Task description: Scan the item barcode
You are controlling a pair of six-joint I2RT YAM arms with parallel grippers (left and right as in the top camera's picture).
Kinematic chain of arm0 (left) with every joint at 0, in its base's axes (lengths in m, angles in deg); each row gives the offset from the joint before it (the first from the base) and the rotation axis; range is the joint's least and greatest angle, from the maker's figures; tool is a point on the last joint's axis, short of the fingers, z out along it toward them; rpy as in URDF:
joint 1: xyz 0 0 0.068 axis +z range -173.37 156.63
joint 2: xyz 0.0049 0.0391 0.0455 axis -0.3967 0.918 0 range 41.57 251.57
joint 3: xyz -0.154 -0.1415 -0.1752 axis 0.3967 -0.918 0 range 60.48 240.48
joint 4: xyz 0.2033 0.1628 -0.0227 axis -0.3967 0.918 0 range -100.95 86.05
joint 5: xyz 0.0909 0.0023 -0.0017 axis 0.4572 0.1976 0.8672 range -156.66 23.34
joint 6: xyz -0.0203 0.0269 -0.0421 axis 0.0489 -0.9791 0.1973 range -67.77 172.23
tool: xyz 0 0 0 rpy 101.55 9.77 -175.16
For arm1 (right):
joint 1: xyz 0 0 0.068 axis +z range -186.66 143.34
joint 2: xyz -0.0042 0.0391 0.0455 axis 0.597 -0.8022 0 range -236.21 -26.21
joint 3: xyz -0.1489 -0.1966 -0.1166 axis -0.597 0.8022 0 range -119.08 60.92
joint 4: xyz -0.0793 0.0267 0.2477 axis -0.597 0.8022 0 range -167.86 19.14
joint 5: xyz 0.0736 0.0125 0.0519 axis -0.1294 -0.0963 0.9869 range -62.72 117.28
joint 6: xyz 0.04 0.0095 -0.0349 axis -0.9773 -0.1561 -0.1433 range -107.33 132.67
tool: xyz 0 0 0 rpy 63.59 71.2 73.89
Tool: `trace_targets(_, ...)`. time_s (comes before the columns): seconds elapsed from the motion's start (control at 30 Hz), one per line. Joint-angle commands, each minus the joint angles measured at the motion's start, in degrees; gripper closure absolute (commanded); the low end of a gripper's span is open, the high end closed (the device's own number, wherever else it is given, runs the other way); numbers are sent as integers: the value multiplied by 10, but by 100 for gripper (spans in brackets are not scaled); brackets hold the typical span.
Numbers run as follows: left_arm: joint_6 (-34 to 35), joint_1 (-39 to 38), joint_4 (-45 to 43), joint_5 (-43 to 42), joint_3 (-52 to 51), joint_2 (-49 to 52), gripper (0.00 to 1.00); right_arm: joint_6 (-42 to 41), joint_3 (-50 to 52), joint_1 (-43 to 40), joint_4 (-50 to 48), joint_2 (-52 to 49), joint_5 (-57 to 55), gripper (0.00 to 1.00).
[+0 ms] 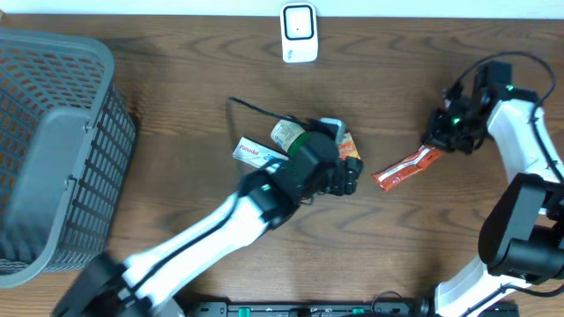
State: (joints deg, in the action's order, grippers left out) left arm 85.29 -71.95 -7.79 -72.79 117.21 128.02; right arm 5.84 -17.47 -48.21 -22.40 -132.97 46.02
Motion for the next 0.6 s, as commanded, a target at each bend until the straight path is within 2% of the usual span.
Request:
trace_targets(0.0, -57, 0, 46, 96, 3, -88, 23, -28, 42, 10, 1, 7, -9, 60)
trace_targets(0.07, -72, 0, 75, 145, 3, -145, 23, -39, 48, 7, 15, 7, -6, 52)
trace_targets(0.17, -82, 0, 109, 202, 3, -198, 22, -46, 47, -5, 33, 14, 0, 47)
trace_targets(0.3, -82, 0, 158, 275, 3, -242, 21, -53, 47, -49, 72, 54, 37, 46)
trace_targets(0.37, -82, 0, 179, 310, 3, -257, 21, -46, 53, -75, 78, 80, 49, 41)
trace_targets(0.4, -82, 0, 185, 326, 3, -263, 20, -45, 63, -89, 71, 95, 55, 37)
trace_targets(0.47, -83, 0, 189, 358, 3, -278, 17, -41, 91, -114, 46, 118, 62, 36)
trace_targets(0.57, -118, 0, 184, 400, 3, -310, 15, -15, 177, -161, -31, 156, 116, 27)
